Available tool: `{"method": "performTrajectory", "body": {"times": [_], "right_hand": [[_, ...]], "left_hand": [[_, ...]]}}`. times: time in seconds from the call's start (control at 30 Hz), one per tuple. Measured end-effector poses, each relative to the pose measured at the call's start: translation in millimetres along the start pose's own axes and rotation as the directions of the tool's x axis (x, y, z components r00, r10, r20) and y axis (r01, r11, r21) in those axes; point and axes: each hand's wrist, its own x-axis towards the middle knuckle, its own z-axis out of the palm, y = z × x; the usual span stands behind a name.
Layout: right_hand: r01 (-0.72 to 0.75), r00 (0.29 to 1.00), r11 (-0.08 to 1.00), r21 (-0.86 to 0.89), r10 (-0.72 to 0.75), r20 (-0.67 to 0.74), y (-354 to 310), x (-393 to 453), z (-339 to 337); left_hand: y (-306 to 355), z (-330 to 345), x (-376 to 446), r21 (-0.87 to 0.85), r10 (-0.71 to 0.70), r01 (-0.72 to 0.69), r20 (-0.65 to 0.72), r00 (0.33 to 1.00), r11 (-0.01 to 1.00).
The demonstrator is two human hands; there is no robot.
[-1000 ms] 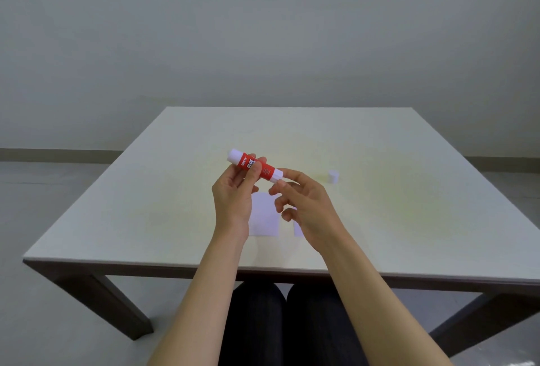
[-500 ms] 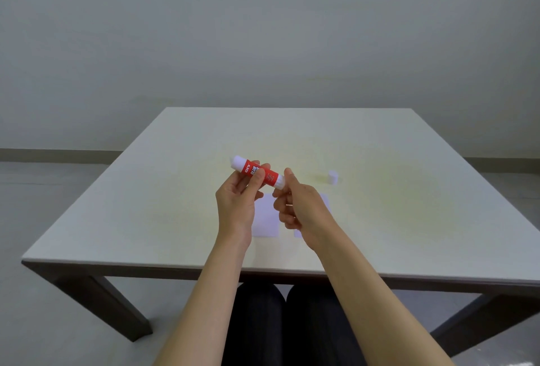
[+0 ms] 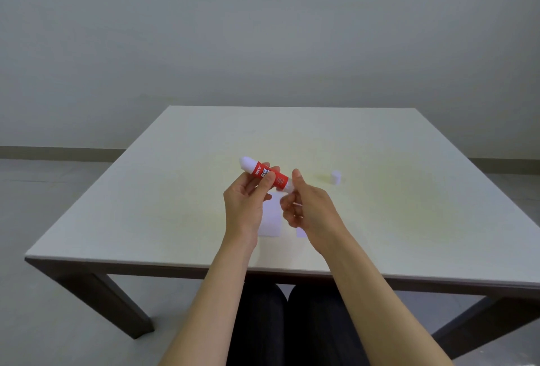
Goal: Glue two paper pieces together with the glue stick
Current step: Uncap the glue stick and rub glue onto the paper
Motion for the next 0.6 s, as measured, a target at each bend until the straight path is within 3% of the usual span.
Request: {"method": "performTrajectory", "body": {"times": [0.1, 0.17, 0.4, 0.6], "right_hand": [[0.146, 0.988, 0.988, 0.041, -0.148, 0.053, 0.0, -2.3, -2.3], [0.166, 0.984, 0.984, 0.064, -0.17, 0.058, 0.1, -2.0, -3.4], [-0.077, 0.996, 0.997, 0.002, 0.077, -0.042, -0.9, -0.7, 0.9], [0.182, 0.982, 0.983, -0.013, -0.181, 0.061, 2.3, -2.5, -3.4]], "left_hand": [[1.5, -1.4, 2.7, -0.002, 0.004, -0.004, -0.017, 1.0, 1.0], [2.3, -1.6, 3.4, -0.004, 0.0, 0.0, -0.011, 1.0, 1.0], [-1.4, 1.4, 0.8, -0.004, -0.015, 0.015, 0.004, 1.0, 1.0], [-1.9, -0.9, 3.2, -0.025, -0.019, 0.019, -0.005, 1.0, 1.0]]}}
